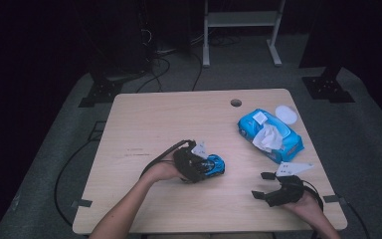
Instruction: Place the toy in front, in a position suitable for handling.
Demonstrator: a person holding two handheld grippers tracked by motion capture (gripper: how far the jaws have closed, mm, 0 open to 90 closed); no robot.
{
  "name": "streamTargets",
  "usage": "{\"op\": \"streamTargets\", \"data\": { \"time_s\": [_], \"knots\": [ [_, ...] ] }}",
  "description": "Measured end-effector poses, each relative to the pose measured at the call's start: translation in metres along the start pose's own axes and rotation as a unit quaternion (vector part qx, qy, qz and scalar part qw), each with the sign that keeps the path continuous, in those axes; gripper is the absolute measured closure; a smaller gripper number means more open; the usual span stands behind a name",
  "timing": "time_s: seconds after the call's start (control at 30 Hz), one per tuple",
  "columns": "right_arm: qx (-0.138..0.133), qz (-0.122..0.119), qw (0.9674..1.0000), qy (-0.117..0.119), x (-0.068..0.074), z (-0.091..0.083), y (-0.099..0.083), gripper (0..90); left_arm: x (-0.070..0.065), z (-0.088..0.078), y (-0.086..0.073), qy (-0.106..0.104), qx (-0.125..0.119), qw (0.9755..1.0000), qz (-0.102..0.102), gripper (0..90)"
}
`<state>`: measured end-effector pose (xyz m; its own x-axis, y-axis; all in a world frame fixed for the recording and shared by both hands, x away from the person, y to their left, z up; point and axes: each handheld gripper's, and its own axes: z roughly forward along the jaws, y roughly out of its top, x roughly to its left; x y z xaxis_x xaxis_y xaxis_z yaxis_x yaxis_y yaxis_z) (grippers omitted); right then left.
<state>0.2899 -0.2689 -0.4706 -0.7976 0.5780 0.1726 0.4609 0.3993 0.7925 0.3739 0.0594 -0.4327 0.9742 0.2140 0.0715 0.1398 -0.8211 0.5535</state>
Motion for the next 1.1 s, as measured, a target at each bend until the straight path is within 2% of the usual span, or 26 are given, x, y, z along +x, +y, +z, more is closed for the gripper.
{"op": "streamTargets", "data": {
  "time_s": [0.23, 0.43, 0.63, 0.9, 0.97, 1.1],
  "knots": [
    [0.000, 0.000, 1.0000, 0.000, 0.000, 0.000, 0.000, 16.2, -0.003, 0.012, -0.002, -0.008, 0.010, 0.9999, 0.003, 28.0],
    [-0.001, 0.002, 1.0000, 0.000, 0.000, 0.000, 0.000, 16.2, -0.006, 0.019, -0.004, -0.015, 0.023, 0.9995, 0.015, 28.0],
    [-0.001, 0.000, 1.0000, 0.000, 0.000, -0.001, 0.000, 16.2, -0.005, 0.021, -0.005, -0.018, 0.020, 0.9996, 0.012, 27.9],
    [0.000, 0.004, 1.0000, -0.003, 0.000, -0.001, -0.001, 16.2, -0.004, 0.023, -0.010, -0.022, 0.001, 0.9998, -0.004, 27.0],
    [-0.001, 0.006, 1.0000, -0.004, -0.001, -0.001, 0.000, 16.2, -0.003, 0.021, -0.012, -0.020, -0.013, 0.9996, -0.016, 22.6],
    [-0.006, 0.009, 0.9999, -0.009, -0.001, -0.003, 0.001, 16.2, -0.001, 0.016, -0.012, -0.014, -0.027, 0.9994, -0.015, 17.9]
  ]
}}
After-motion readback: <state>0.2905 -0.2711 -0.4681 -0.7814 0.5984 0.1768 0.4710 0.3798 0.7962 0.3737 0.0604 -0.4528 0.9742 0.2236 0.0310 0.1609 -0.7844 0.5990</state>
